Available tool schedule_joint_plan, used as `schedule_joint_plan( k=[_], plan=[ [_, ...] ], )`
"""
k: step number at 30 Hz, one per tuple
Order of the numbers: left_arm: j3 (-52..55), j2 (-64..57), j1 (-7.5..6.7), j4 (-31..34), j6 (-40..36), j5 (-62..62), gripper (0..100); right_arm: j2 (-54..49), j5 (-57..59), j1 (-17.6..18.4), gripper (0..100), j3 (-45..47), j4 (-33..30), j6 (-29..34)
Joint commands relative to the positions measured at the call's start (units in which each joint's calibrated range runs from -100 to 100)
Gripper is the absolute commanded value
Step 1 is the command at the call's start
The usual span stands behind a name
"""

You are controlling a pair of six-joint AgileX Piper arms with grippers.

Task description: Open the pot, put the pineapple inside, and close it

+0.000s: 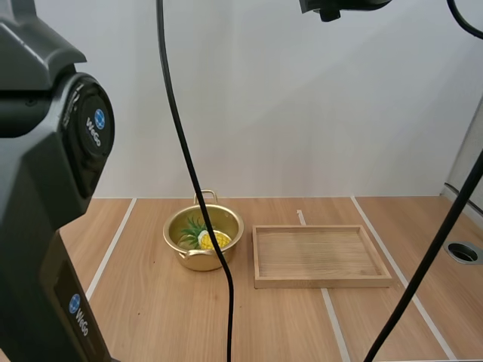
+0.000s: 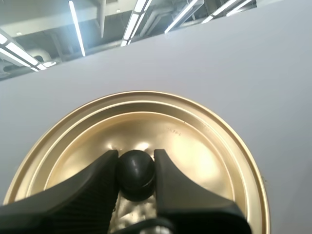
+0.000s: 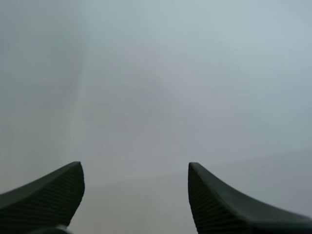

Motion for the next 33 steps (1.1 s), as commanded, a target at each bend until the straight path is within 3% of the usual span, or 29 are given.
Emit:
schedule_joint_plan(
  k=[1, 7, 22, 33],
  plan=[
    [0.2, 0.21, -0.05, 0.36, -1.26, 0.62, 0, -0.44, -2.36, -0.23, 100, -0.44, 0.37, -0.04],
    [0.98, 0.91, -0.05, 3.84, -3.38, 6.27, 0, -0.44, -2.55, -0.23, 100, -0.44, 0.37, -0.04],
    [6.08, 1.19, -0.05, 15.14, -11.57, 6.47, 0, -0.44, -4.52, -0.23, 100, -0.44, 0.37, 1.2],
    [15.39, 1.19, -0.05, 15.95, -11.69, 6.47, 0, -0.44, -3.9, -0.23, 100, -0.44, 0.37, 1.2]
  ],
)
